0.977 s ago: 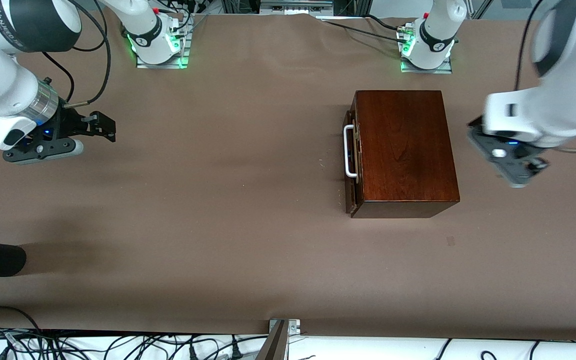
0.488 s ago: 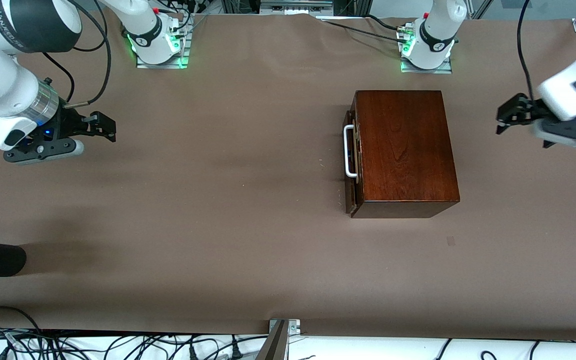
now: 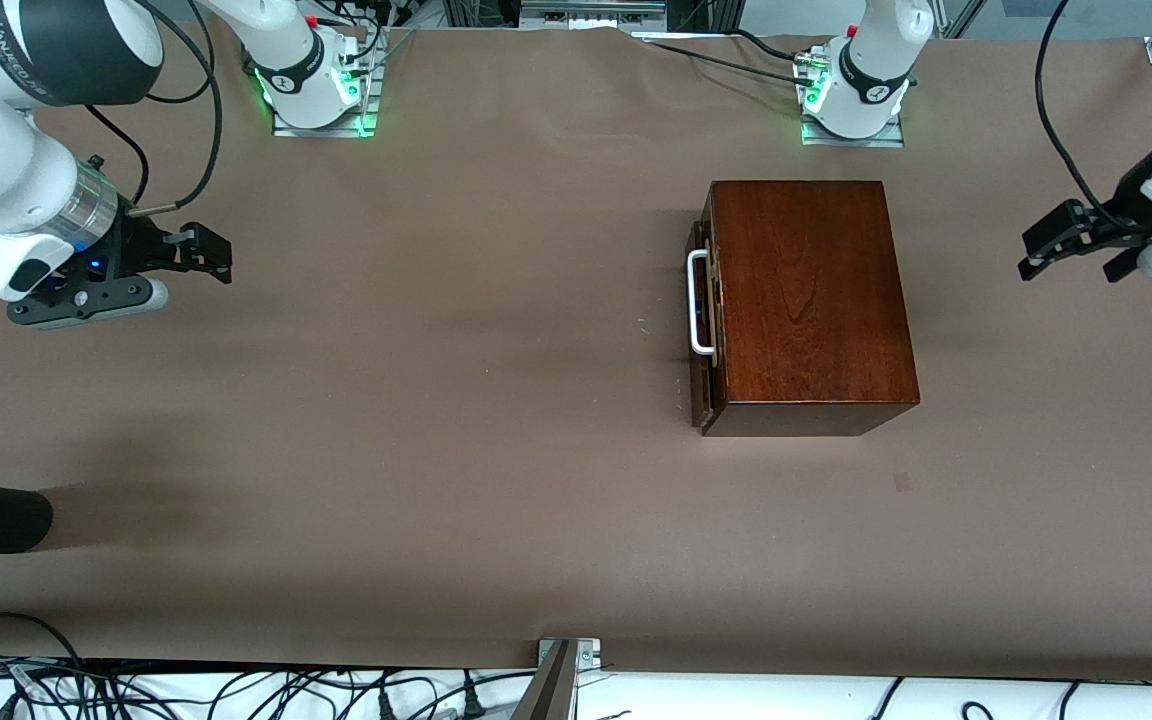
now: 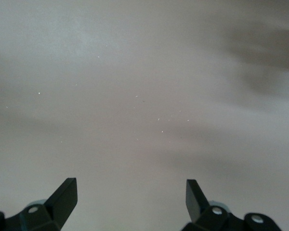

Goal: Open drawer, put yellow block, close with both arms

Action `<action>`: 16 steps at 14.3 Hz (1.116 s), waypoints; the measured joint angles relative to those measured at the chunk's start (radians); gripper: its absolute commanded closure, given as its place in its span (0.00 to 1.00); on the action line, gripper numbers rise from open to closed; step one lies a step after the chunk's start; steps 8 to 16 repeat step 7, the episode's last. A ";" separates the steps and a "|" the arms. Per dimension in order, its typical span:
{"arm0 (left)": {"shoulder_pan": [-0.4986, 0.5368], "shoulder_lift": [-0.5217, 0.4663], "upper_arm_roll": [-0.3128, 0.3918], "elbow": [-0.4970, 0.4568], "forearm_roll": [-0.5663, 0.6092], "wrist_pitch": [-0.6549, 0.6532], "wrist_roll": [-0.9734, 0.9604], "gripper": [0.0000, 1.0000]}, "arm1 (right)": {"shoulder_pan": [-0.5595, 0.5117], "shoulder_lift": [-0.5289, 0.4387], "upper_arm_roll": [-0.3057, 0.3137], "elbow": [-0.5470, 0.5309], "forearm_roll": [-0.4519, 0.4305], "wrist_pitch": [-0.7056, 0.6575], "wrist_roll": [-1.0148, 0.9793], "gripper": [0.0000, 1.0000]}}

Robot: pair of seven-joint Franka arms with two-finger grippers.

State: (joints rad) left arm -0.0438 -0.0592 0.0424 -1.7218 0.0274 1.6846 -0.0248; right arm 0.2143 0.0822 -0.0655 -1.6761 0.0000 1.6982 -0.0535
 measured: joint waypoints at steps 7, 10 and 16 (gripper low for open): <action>0.014 -0.005 -0.008 -0.021 0.000 -0.016 -0.007 0.00 | 0.000 0.000 0.000 0.000 0.000 -0.001 -0.004 0.00; 0.014 -0.005 -0.008 -0.021 0.000 -0.016 -0.007 0.00 | 0.000 0.000 0.000 0.000 0.000 -0.001 -0.004 0.00; 0.014 -0.005 -0.008 -0.021 0.000 -0.016 -0.007 0.00 | 0.000 0.000 0.000 0.000 0.000 -0.001 -0.004 0.00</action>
